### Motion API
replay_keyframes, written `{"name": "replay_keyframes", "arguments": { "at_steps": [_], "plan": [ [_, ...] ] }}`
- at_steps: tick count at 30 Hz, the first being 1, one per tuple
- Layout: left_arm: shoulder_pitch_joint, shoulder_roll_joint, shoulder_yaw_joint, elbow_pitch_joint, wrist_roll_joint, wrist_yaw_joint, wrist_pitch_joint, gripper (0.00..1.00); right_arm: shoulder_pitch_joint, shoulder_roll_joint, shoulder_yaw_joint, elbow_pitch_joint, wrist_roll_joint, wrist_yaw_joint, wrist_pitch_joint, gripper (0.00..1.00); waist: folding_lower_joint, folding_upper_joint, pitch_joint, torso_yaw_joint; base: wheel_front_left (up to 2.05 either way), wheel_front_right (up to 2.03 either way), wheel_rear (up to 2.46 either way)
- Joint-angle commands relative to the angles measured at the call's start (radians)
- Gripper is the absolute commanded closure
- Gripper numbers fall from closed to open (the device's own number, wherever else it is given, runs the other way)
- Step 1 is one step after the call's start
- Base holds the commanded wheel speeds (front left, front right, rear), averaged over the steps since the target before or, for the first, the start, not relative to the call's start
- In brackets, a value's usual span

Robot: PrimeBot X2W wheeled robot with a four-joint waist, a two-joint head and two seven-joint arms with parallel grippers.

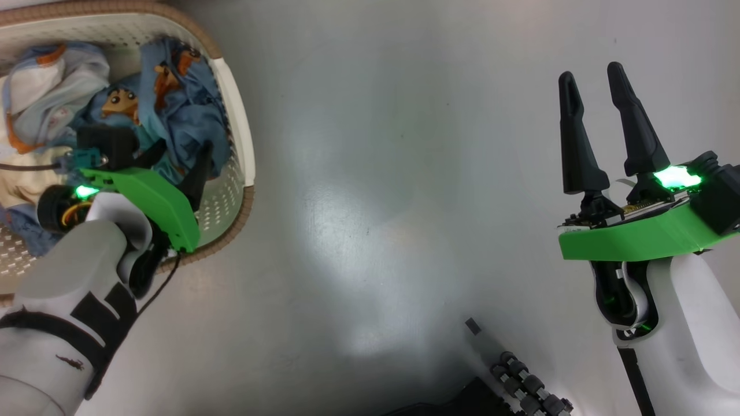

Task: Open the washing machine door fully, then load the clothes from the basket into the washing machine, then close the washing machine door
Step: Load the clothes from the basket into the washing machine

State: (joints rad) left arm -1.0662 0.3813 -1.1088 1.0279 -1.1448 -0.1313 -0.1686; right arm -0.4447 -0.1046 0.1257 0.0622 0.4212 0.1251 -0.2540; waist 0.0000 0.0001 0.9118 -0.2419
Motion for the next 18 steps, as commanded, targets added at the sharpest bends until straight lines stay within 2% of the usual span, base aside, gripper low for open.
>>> {"name": "replay_keyframes", "arguments": {
  "at_steps": [1,5,6,8,18],
  "plan": [
    [-0.007,0.022,0.003,0.005,-0.013,0.001,-0.011,0.0,0.04,-0.005,0.02,-0.026,-0.012,0.006,-0.008,0.0,0.0,-0.0001,0.001,-0.006,0.0,0.0,0.0],
    [-0.012,0.017,-0.011,0.014,-0.043,0.001,-0.003,0.0,0.046,-0.008,0.022,-0.031,-0.014,0.006,-0.008,0.0,0.0,-0.0001,-0.002,-0.01,0.0,0.0,0.0],
    [-0.014,0.016,-0.017,0.014,-0.052,0.001,0.0,0.25,0.048,-0.009,0.022,-0.033,-0.015,0.006,-0.008,0.0,0.0,-0.0001,-0.003,-0.01,0.0,0.0,0.0],
    [-0.018,0.015,-0.029,0.017,-0.065,0.001,0.003,1.0,0.051,-0.012,0.022,-0.035,-0.016,0.006,-0.008,0.0,0.0,-0.0001,-0.005,-0.011,0.0,0.0,0.0],
    [-0.008,0.005,-0.065,0.012,-0.143,0.001,-0.035,1.0,0.053,-0.019,0.011,-0.03,-0.019,0.006,-0.008,0.0,0.0,-0.0001,-0.052,0.008,0.0,0.0,0.0]
  ]
}}
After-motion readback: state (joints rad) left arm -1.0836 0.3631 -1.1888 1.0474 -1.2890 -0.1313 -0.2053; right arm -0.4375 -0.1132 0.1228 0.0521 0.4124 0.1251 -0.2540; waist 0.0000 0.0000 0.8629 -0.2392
